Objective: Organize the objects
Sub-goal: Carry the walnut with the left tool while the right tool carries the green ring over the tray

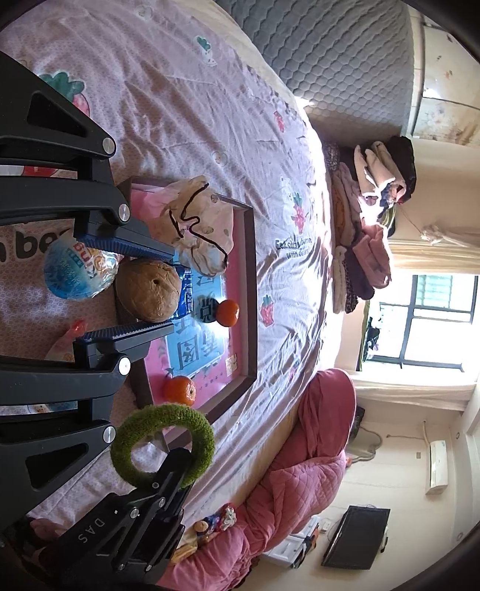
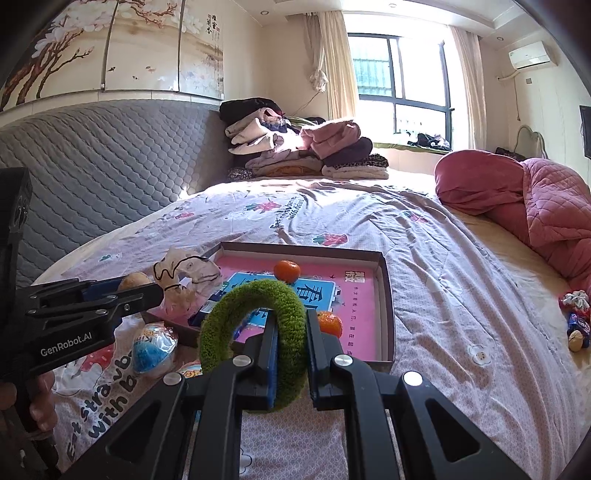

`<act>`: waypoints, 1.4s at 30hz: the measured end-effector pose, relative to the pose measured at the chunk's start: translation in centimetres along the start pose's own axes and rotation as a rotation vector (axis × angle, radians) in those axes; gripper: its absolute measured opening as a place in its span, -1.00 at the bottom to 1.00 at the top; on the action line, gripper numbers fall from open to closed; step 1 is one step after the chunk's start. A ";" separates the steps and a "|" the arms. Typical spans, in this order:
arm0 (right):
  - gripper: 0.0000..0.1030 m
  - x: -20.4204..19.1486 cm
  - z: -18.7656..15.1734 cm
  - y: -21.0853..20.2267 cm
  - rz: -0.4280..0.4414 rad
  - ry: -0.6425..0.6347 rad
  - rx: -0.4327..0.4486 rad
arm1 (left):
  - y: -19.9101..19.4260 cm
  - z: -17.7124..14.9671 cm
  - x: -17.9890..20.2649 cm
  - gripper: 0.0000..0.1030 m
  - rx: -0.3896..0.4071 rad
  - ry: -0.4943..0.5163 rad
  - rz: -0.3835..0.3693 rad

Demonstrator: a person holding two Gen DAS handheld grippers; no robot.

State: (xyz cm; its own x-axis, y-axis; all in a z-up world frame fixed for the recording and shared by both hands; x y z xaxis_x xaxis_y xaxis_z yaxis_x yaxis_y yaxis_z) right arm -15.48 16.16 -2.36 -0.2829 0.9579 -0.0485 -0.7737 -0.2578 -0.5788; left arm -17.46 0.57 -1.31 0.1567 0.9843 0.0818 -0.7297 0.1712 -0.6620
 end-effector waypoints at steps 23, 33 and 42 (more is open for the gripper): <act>-0.75 2.2 4.0 0.4 -0.058 -0.036 0.079 | 1.6 2.0 1.4 -0.34 0.002 0.036 0.032; -0.75 2.7 4.5 0.7 -0.072 -0.032 0.082 | 2.0 3.0 1.7 -0.34 0.005 0.034 0.033; -0.75 2.2 4.9 1.4 -0.074 -0.055 0.083 | 2.8 3.5 1.0 -0.34 -0.009 0.022 0.050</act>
State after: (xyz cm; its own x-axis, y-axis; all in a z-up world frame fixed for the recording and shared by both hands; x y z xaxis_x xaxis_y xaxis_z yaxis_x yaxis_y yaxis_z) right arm -19.97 17.33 0.67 -0.2525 0.9669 0.0382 -0.8371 -0.1984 -0.5097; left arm -21.66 2.20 -0.51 0.1348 0.9903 0.0321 -0.7309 0.1213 -0.6717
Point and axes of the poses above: each gripper's, at about its wrist camera, not at the fingertips, and y roughly the way its jaws point, x to its right, z to its top, the point moved 2 cm from there along y, roughly the way its jaws point, and after that the axes turned 6 degrees about -x, right-handed, at the moved point
